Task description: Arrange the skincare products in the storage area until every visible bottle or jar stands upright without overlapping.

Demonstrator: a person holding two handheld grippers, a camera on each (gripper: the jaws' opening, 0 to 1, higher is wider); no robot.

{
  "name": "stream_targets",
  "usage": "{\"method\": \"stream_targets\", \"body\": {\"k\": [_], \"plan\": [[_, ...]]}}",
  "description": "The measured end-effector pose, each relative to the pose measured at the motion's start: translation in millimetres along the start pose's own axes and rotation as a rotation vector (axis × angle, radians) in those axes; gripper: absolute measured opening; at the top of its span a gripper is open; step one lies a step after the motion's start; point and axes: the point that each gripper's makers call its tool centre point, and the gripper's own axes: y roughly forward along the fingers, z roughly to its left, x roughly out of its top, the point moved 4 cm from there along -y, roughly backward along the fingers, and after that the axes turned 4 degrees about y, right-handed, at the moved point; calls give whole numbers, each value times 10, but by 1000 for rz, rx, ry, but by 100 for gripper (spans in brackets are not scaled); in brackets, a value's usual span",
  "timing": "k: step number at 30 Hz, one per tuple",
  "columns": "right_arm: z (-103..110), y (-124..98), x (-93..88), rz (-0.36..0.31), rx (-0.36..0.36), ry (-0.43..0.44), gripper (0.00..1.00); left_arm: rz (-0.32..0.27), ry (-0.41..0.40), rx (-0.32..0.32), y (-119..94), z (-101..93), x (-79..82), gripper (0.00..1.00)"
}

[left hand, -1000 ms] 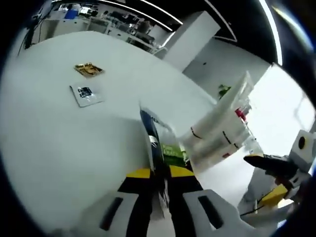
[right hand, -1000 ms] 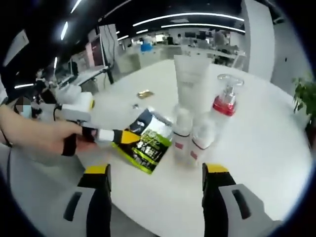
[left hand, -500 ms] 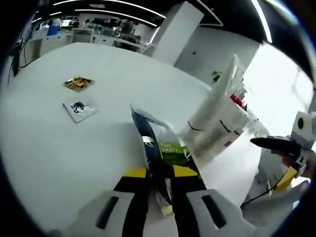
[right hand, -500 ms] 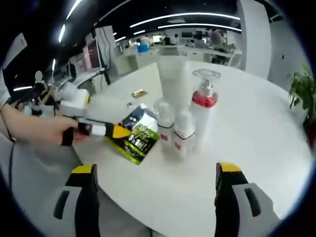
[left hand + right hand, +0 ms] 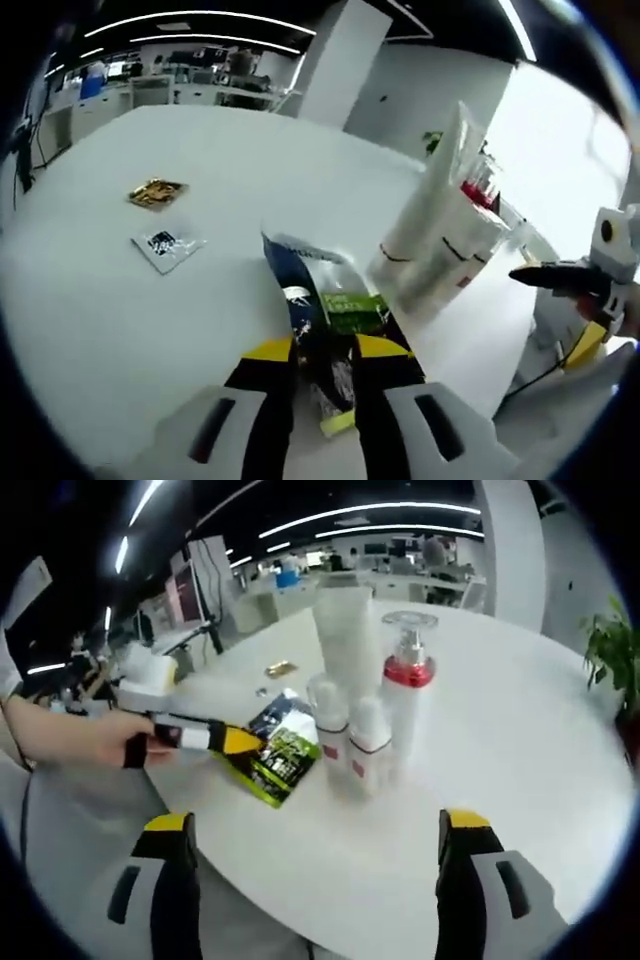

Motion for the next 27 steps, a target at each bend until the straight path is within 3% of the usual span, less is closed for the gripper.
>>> {"method": "stream_targets", "body": {"k": [15, 27], "plan": [[45, 19, -2, -1, 10, 2, 99, 15, 76, 34, -56, 109, 0, 20], [138, 24, 8, -12, 17, 8, 99, -1, 115, 26, -220, 78, 42, 30]]}}
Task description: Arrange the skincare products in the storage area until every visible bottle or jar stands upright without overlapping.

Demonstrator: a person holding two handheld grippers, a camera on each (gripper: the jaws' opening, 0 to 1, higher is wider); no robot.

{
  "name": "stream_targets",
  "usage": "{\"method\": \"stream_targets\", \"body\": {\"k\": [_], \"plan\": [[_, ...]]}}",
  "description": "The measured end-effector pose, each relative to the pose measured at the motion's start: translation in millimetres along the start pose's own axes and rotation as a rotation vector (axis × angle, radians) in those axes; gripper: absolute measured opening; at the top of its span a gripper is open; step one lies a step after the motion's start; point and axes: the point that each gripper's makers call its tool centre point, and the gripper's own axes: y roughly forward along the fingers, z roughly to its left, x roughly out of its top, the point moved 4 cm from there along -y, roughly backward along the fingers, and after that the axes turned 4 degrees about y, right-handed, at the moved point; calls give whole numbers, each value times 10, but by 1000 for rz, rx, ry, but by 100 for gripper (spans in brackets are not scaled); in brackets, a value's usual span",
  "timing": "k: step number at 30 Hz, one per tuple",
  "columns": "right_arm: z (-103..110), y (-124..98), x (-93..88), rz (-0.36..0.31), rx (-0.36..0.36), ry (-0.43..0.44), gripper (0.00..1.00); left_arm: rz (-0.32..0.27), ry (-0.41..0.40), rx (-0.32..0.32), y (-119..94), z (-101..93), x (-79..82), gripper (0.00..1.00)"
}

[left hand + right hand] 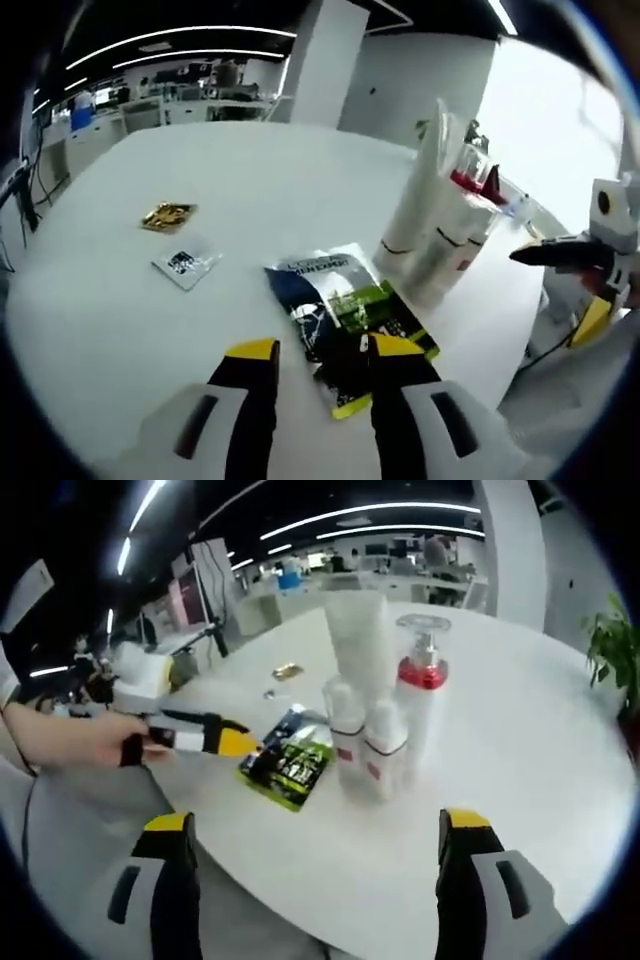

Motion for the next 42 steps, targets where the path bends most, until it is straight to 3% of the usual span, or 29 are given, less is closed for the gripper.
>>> {"method": "stream_targets", "body": {"k": [10, 27, 42], "plan": [[-4, -69, 53, -3, -64, -53, 99, 8, 60, -3, -180, 28, -45, 42], [25, -23, 19, -4, -64, -159, 99, -27, 114, 3, -800, 192, 50, 69], [14, -33, 6, -3, -75, -165, 99, -58, 115, 2, -1207, 237, 29, 89]]}}
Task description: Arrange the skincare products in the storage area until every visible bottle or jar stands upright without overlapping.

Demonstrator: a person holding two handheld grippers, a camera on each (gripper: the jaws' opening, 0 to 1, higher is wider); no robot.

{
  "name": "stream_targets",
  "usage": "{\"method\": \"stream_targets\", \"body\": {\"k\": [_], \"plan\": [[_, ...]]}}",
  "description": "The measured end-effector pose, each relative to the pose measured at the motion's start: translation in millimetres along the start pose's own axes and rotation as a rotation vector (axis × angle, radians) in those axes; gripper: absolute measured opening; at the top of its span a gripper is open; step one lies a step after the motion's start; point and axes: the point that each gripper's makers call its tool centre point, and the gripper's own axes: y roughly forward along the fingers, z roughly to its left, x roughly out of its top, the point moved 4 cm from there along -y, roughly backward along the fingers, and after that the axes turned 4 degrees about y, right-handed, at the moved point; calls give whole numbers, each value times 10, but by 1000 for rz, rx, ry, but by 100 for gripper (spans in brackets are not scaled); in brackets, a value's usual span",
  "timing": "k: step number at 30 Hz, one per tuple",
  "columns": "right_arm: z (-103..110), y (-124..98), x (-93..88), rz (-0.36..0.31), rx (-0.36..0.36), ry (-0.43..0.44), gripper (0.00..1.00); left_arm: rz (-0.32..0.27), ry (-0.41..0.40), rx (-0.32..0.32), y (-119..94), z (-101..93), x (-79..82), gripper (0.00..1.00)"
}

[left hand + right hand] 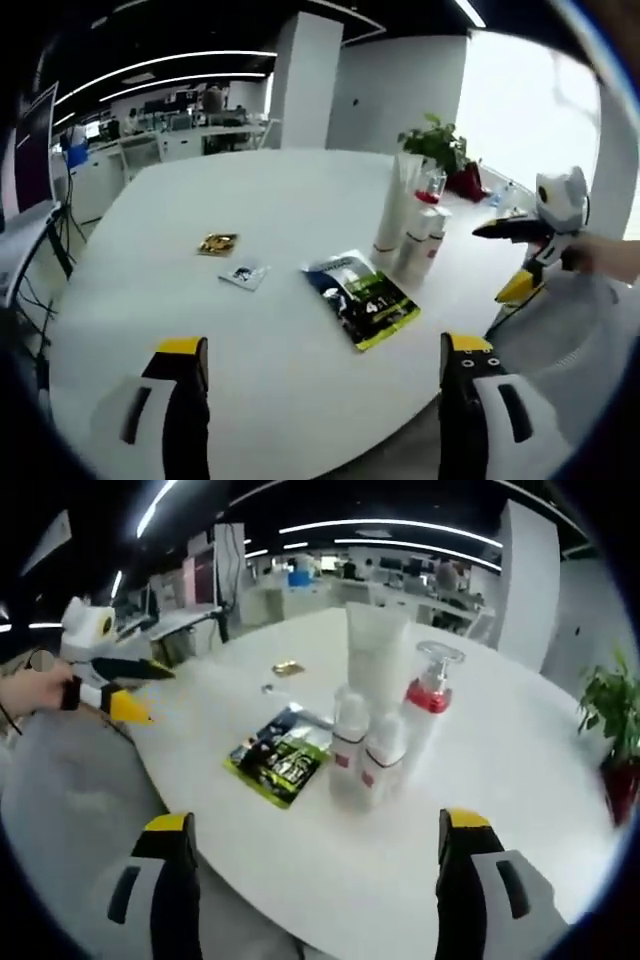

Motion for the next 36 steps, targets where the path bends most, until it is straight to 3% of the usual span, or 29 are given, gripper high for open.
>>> {"method": "stream_targets", "body": {"k": [7, 16, 20, 26, 36], "plan": [[13, -10, 16, -7, 0, -4, 99, -7, -6, 16, -202, 23, 35, 97], [27, -3, 8, 1, 3, -19, 99, -52, -60, 62, -396, 264, 52, 99], [32, -3, 16, 1, 6, -31, 99, -75, -65, 65, -395, 231, 103, 98], [19, -9, 25, -5, 1, -22, 99, -43, -31, 80, -360, 240, 66, 98], [80, 12, 44, -5, 34, -33, 99, -25, -49, 74, -342, 269, 35, 96]]}}
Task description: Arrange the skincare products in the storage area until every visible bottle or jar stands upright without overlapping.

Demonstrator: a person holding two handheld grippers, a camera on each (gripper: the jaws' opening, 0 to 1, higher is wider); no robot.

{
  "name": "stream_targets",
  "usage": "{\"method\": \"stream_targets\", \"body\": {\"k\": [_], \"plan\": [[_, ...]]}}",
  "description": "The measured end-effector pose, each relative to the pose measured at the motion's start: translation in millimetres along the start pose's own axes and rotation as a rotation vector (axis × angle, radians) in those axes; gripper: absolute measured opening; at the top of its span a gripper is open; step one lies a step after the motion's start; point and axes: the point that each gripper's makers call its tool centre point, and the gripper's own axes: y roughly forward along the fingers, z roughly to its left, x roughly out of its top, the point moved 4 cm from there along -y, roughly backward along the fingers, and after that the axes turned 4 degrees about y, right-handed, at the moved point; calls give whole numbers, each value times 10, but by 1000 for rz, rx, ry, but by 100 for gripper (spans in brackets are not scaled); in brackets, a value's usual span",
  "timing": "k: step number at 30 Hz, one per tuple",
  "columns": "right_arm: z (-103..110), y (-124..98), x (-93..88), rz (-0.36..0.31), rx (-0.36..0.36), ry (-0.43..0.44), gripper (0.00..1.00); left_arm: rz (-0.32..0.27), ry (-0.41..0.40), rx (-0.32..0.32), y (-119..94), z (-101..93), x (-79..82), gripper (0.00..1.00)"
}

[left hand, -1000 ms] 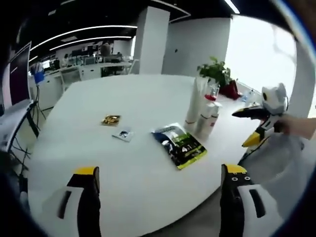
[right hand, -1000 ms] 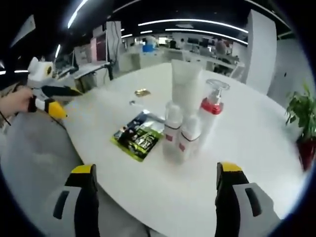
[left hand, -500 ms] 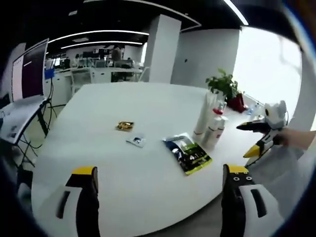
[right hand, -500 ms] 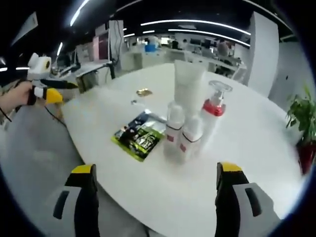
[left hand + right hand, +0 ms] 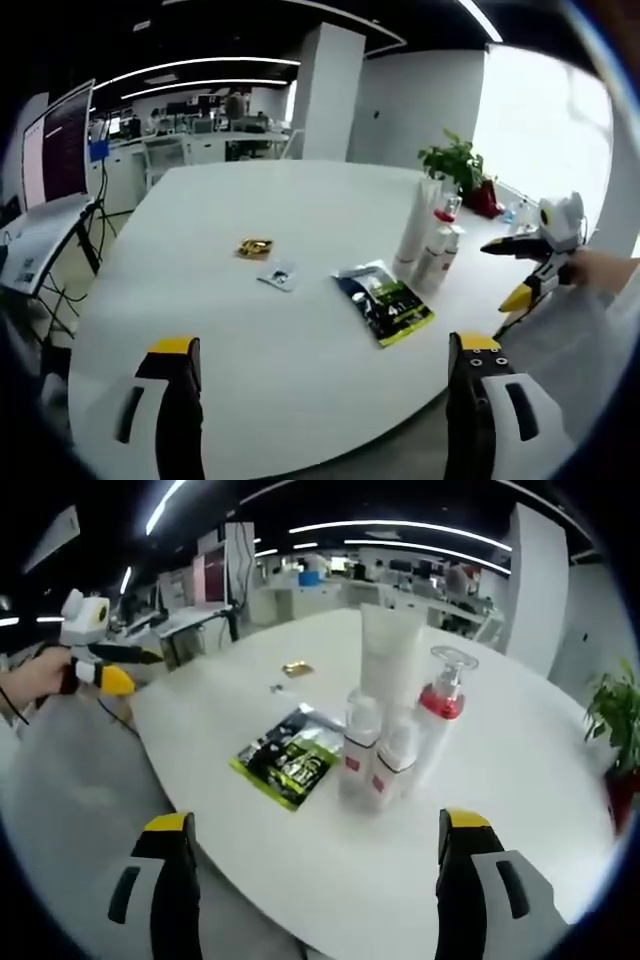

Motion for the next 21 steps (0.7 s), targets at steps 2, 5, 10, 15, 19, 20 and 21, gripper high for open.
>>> {"method": "stream_targets", "body": {"k": [2, 5, 10, 15, 19, 20, 21], "plan": [[4, -1, -2, 0, 3, 0, 99, 6, 3, -1, 17, -6, -8, 96], [-12, 1, -6, -2, 1, 12, 99, -15, -14, 11, 38, 6, 22, 90], [-54, -15, -20, -10, -11, 46, 99, -14, -40, 31, 150, 31, 37, 94], [-34, -8, -28, -5, -2, 54, 99, 18, -25, 17, 245, -6, 70, 89], [-25, 1, -33, -3, 5, 57, 99, 53, 18, 12, 324, -12, 87, 86], [-23, 4, -39, -1, 7, 60, 99, 71, 34, 7, 350, -36, 82, 84], [-22, 0, -43, -1, 7, 64, 99, 76, 39, 4, 369, -38, 83, 83]]}}
